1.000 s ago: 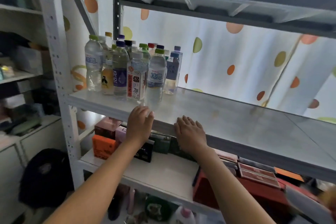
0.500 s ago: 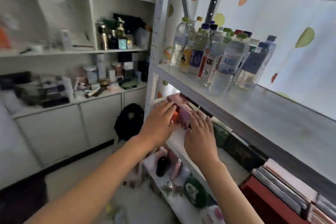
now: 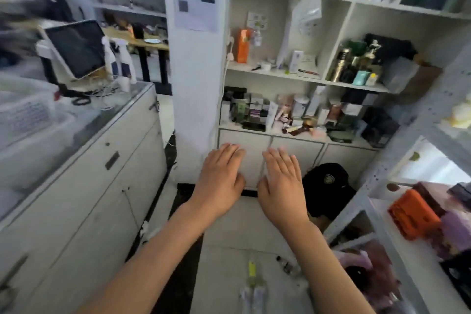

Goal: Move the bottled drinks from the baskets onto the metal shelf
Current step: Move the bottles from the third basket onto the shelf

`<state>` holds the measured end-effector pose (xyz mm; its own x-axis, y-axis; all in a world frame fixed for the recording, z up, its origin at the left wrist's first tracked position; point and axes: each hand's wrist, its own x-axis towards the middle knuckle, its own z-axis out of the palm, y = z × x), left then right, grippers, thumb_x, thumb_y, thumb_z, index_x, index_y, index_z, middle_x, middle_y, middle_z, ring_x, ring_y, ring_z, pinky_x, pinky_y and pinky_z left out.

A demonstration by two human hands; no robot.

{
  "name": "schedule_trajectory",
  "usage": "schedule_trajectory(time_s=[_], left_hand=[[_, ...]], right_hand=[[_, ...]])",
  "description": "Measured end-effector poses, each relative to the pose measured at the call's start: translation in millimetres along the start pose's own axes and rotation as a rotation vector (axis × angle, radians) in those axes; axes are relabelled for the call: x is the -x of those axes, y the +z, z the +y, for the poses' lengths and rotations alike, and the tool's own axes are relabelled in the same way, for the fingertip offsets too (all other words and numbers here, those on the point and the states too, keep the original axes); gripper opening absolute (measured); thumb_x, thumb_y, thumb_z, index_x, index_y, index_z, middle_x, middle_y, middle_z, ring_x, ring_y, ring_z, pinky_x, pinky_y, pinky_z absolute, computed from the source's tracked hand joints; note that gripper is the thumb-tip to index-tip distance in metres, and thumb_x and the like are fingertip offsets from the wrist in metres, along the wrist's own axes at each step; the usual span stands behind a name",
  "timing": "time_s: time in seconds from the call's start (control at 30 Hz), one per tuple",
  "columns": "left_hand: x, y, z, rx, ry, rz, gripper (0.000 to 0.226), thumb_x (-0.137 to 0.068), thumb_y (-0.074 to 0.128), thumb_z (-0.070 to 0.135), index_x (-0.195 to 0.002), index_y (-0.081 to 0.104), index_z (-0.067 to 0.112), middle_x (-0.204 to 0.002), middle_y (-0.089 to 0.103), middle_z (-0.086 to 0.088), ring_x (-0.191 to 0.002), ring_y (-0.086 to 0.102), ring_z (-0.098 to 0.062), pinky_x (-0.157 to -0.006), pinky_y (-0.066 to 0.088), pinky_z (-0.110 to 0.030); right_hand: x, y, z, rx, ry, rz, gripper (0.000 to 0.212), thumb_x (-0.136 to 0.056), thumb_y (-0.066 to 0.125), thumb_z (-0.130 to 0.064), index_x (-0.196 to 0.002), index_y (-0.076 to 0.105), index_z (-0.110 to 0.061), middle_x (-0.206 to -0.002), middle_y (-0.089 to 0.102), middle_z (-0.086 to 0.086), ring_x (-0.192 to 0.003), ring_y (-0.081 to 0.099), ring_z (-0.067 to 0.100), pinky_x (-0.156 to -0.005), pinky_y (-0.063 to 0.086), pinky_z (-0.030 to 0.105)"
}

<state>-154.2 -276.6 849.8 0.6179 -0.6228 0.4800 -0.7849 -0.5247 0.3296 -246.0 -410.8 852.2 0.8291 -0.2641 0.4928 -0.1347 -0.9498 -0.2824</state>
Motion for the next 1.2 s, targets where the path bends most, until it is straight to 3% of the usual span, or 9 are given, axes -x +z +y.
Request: schedule_trajectory(time_s=[0.3,0.47,0.63,0.9,1.2], left_hand=[[45.7,-98.3,-190.1,-0.146,-0.334,0.200,0.051,-0.093,0.055,0.019,-0.142,0.045,0.010,-0.150,0.041,-0.006,-0.143,0.028,-0.023,-0.119,0.019,-0.039],[77.7,-143.8,-272.3,-0.201,-0.521,0.243,0.047,-0.090,0.058,0.016,-0.136,0.051,0.007,-0.144,0.046,-0.009,-0.138,0.035,-0.027,-0.115,0.029,-0.042],[98.0,-179.9,-323.0,-0.223,-0.654,0.304,0.048,-0.087,0.061,0.012,-0.134,0.053,0.003,-0.140,0.049,-0.013,-0.135,0.039,-0.031,-0.113,0.031,-0.047],[90.6,-209.2,-390.3,-0.360,-0.845,0.434,0.046,-0.088,0.061,0.013,-0.133,0.055,0.006,-0.139,0.052,-0.010,-0.134,0.041,-0.027,-0.114,0.028,-0.038],[63.1,-236.4,-451.3,-0.470,-1.086,0.575,0.038,-0.088,0.061,0.015,-0.126,0.058,0.011,-0.127,0.059,-0.006,-0.117,0.052,-0.025,-0.100,0.043,-0.037]], right_hand=[[-98.0,129.9,-181.3,-0.236,-0.273,-0.112,0.054,-0.093,0.056,-0.011,-0.146,0.046,-0.007,-0.155,0.041,0.010,-0.150,0.026,0.025,-0.125,0.007,0.039],[-130.1,186.4,-273.4,-0.352,-0.391,-0.170,0.052,-0.092,0.056,-0.010,-0.143,0.050,-0.005,-0.152,0.046,0.013,-0.147,0.031,0.027,-0.125,0.013,0.043],[-157.8,224.1,-339.0,-0.430,-0.527,-0.239,0.053,-0.090,0.057,-0.010,-0.142,0.051,-0.003,-0.150,0.047,0.015,-0.146,0.033,0.030,-0.124,0.016,0.047],[-227.5,285.5,-410.3,-0.600,-0.671,-0.315,0.052,-0.090,0.057,-0.009,-0.142,0.050,-0.004,-0.150,0.047,0.013,-0.146,0.033,0.029,-0.124,0.016,0.044],[-308.4,342.7,-472.1,-0.784,-0.817,-0.406,0.050,-0.089,0.057,-0.008,-0.139,0.053,-0.004,-0.147,0.051,0.014,-0.141,0.039,0.033,-0.120,0.026,0.049]])
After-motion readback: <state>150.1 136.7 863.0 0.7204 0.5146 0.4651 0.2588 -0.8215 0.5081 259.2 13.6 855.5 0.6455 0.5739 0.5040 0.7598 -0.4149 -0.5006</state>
